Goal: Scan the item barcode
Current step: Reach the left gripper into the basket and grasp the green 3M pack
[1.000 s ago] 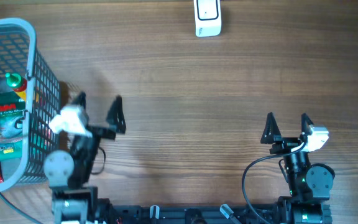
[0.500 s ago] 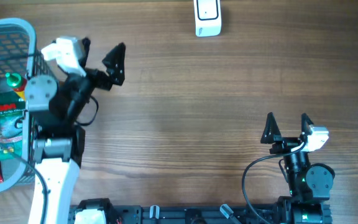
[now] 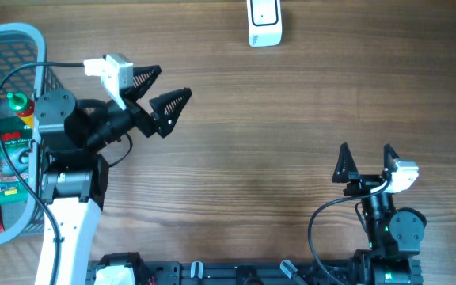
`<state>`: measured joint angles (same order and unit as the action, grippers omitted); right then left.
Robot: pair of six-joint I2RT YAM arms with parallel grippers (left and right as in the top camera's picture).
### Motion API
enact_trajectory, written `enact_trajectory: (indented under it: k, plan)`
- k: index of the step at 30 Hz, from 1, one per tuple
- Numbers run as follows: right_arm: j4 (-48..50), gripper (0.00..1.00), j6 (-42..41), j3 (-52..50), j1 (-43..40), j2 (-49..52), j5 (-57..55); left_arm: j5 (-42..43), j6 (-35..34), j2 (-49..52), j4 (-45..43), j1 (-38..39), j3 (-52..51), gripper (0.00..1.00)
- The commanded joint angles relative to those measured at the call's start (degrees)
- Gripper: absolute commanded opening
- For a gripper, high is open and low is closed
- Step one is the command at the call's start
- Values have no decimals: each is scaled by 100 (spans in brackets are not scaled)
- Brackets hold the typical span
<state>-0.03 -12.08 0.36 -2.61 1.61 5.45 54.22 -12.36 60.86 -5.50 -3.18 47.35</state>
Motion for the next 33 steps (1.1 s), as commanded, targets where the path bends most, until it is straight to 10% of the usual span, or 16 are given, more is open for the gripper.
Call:
enact_trajectory:
  k: [1,22,33]
  plan:
    - [17,100,7,-7,2,7,-101,846,-13,17,-24,-48,103,100]
    - [17,100,7,-7,2,7,-103,-647,-1368,-33,221,-461,562,100]
    - [15,100,7,-7,2,7,-103,-3571,-1314,-92,4402,-2186,2911,100]
